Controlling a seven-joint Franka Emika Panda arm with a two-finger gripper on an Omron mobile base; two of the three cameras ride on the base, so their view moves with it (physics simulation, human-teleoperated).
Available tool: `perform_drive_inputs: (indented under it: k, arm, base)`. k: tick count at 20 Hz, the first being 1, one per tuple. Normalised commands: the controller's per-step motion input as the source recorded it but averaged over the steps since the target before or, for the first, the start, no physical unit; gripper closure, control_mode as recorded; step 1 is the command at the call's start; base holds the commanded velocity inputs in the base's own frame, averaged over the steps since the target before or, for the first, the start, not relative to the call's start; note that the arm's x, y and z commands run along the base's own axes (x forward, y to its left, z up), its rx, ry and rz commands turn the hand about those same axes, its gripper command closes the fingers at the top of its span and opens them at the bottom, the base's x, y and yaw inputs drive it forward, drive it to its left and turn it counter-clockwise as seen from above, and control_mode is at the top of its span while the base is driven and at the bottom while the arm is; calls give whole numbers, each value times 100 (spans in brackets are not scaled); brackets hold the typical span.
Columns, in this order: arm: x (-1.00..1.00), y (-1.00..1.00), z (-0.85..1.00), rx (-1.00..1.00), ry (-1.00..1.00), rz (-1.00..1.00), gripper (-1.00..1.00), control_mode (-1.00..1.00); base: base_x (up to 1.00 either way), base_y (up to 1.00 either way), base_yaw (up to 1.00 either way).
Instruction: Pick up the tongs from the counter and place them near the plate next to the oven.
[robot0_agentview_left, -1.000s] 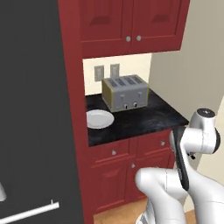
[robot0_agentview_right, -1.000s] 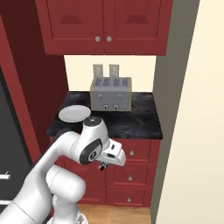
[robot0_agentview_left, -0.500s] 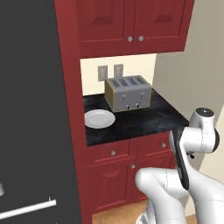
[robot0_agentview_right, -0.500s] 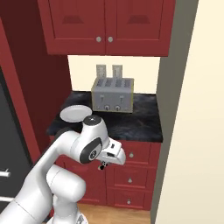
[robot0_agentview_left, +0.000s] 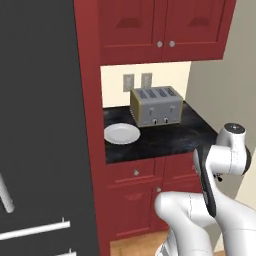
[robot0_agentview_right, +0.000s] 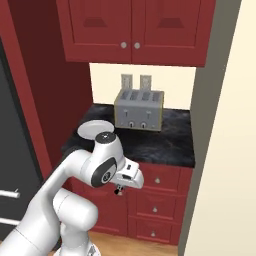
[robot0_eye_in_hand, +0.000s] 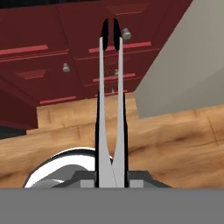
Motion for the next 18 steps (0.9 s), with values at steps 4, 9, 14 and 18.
perform_drive_inputs:
  k: [4,9,14,18]
  arm:
    - [0,0,0,0,0,0,100,100]
    - [0,0,0,0,0,0,100,100]
    - [0,0,0,0,0,0,100,100]
    - [0,0,0,0,0,0,100,100]
  base:
    - [6,0,27]
    - [35,0,27]
    - [32,0,28]
    - [32,0,27]
